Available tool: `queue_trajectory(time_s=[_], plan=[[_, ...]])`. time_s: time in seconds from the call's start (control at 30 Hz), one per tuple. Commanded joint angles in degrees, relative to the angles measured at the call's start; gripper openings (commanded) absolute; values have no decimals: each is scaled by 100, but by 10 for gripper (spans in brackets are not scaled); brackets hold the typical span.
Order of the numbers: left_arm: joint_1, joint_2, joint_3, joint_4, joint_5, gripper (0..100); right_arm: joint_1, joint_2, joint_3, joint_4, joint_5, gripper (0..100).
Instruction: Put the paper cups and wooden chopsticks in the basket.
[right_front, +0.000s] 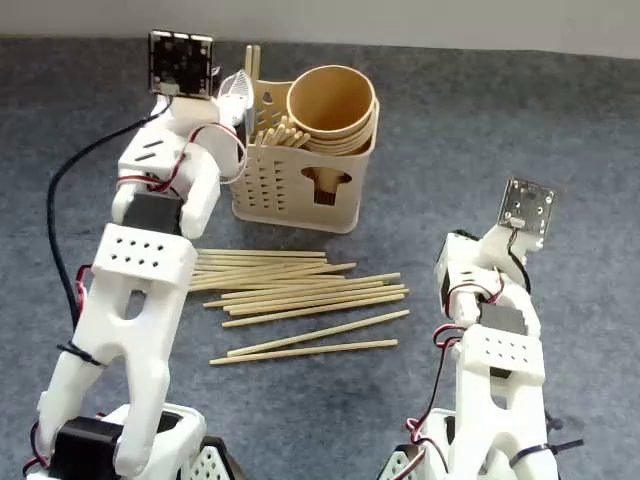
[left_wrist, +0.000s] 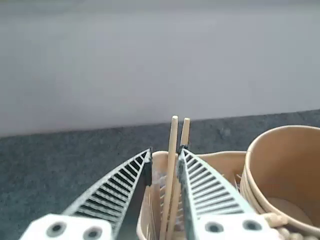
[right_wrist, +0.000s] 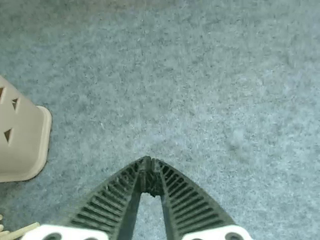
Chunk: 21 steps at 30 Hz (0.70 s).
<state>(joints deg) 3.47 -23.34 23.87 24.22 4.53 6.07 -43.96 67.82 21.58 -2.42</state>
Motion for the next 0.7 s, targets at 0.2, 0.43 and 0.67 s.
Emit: queue_trajectory(time_s=[0.2,0.43,0.67], plan=[[180,-84,-1780,2804,-193,106,-101,-119,-31,-127,97,10],[822,-92,-2281,4492,-202,101,-101,-127,-31,-127,105,10],[1420,-92,-2132,5160,-211,101,-75,-127,-31,-127,97,10]])
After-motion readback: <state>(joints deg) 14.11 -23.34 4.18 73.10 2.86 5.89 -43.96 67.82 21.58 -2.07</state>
